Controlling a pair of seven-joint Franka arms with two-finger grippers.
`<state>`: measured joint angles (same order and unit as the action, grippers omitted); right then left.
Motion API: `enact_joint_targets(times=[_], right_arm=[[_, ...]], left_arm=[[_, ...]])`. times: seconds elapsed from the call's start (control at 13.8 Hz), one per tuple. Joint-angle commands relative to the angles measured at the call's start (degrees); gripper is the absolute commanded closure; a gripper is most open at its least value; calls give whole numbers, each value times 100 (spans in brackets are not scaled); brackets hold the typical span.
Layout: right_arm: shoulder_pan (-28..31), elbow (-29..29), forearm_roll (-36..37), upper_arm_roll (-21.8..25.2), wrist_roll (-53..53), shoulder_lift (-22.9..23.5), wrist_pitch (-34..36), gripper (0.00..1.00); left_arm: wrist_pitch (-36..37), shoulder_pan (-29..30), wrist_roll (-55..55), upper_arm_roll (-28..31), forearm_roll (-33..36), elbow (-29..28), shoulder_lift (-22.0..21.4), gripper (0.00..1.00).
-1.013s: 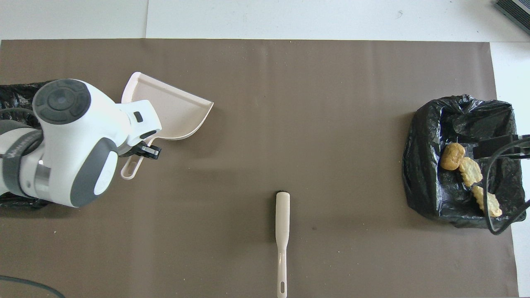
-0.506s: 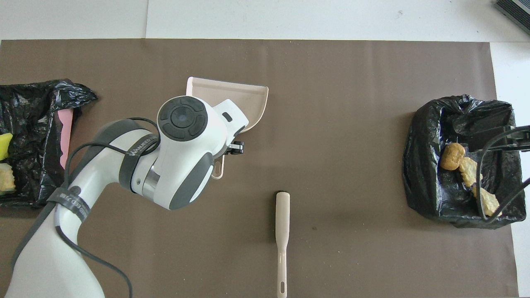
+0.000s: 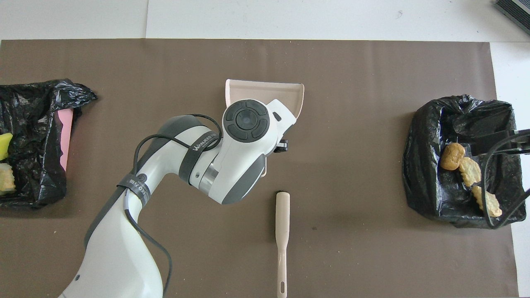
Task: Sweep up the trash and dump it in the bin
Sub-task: 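Carry the dustpan to the table center with the left gripper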
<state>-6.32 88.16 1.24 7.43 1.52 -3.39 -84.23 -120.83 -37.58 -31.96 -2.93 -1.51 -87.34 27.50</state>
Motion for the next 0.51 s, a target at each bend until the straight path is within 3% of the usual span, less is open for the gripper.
enact_joint_targets(times=[0.0, 0.14, 0.36, 0.43], right_arm=[[70, 61, -36, -22, 156, -83, 39, 0], [78, 78, -36, -22, 156, -110, 65, 0], [78, 131, -36, -22, 121, -145, 56, 0], [78, 131, -36, -31, 121, -145, 65, 0]], left_arm=[[-160, -303, -56, 109, -104, 209, 299, 100], [-169, -303, -56, 100, -113, 200, 300, 78], [-143, -312, -56, 109, -96, 200, 265, 22], [-108, -312, -65, 109, -78, 200, 265, 9]])
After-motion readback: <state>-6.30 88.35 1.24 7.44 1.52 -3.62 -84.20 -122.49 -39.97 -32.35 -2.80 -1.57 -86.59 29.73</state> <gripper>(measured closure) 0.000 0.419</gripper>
